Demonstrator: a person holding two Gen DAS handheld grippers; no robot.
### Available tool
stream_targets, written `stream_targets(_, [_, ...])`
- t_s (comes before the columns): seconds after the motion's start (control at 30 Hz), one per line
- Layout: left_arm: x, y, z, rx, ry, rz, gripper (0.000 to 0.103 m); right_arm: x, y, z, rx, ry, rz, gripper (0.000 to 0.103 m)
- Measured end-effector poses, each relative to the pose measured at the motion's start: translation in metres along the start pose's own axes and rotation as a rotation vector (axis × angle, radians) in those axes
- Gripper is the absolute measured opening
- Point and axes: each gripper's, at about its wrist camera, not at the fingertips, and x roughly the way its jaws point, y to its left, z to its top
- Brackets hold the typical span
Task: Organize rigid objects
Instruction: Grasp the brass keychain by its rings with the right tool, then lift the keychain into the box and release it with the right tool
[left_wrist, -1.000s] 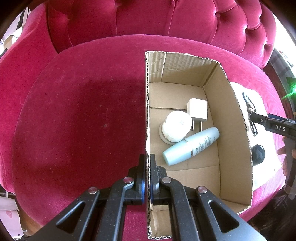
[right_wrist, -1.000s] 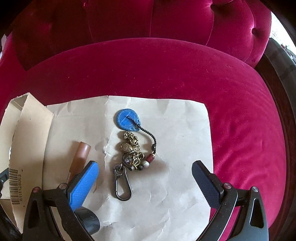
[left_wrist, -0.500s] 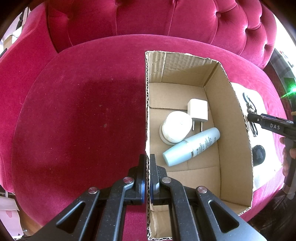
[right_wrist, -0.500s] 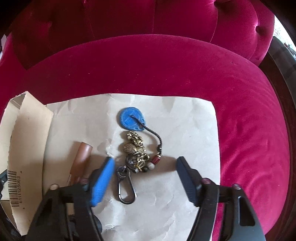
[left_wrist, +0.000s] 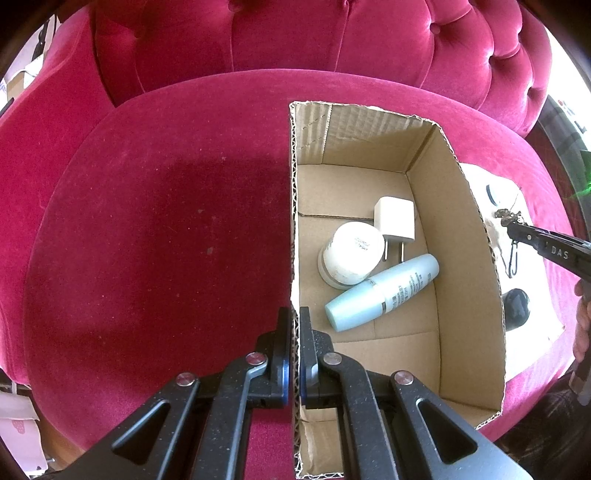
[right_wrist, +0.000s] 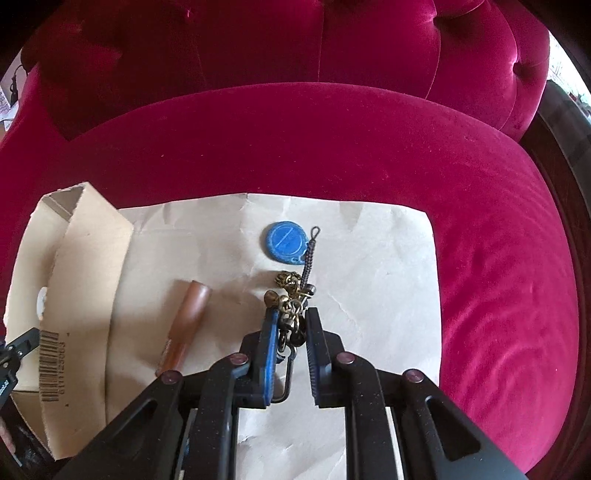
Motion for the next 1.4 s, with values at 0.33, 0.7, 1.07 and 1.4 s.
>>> stream_targets(0.33, [0.000, -0.002, -0.002, 0.000, -0.004, -0.001, 0.003, -0.021, 0.007, -0.007, -0.031, -0.002, -0.004, 0.014])
stream_targets(0.7, [-0.001, 0.001, -0.001, -0.002, -0.002, -0.005, 0.003, -0.023, 0.008, 0.006, -0.018, -0.005, -0.022, 0.014])
stream_targets(1.07, [-0.001, 0.002, -0.001, -0.005, -0.003, -0.008, 0.003, -0.043, 0.015, 0.007, -0.018, -0.021, -0.025, 0.014])
stream_targets(1.4, [0.000, 0.000, -0.001, -0.005, -0.002, -0.009, 0.003, -0.069, 0.046, 0.018, -0.076, -0.055, 0.005, 0.014])
